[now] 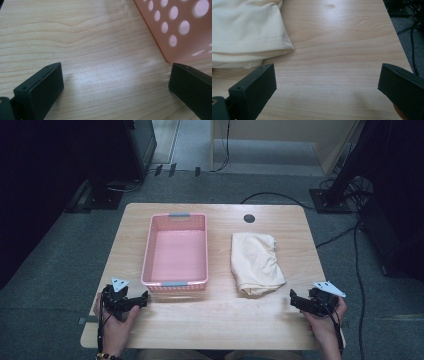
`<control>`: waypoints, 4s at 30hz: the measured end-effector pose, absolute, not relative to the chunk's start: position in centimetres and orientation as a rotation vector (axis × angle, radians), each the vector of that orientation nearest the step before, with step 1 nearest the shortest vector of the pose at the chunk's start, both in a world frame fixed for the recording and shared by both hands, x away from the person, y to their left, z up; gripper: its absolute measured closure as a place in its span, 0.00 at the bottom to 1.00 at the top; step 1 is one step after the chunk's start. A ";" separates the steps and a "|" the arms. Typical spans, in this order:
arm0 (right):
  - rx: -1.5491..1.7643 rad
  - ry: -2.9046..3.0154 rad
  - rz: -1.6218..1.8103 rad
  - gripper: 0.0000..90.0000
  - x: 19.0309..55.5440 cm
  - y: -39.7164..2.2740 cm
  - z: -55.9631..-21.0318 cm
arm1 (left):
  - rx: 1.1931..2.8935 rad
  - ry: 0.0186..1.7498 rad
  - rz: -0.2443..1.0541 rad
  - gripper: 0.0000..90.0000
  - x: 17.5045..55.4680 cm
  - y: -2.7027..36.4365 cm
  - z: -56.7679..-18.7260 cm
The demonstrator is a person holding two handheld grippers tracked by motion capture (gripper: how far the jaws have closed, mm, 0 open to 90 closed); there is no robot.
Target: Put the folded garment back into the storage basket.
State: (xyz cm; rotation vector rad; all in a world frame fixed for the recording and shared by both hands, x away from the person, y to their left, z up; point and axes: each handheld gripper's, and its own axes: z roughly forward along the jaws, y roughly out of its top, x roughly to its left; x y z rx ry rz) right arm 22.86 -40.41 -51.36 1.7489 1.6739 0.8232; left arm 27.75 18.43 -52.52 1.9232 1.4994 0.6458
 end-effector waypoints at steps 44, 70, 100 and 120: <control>1.665 1.749 0.878 0.03 28.6 -35.0 -47.3 | 1.924 1.500 0.646 0.00 27.7 18.4 -52.5; 1.684 1.744 0.918 0.00 31.5 -32.8 -47.1 | 1.924 1.500 0.646 0.00 27.7 18.4 -52.5; 1.714 1.750 0.911 0.00 34.7 -30.0 -47.3 | 1.924 1.500 0.646 0.00 27.7 18.4 -52.5; 1.778 1.735 0.872 0.00 36.7 -29.2 -48.6 | 1.924 1.500 0.646 0.00 27.7 18.4 -52.5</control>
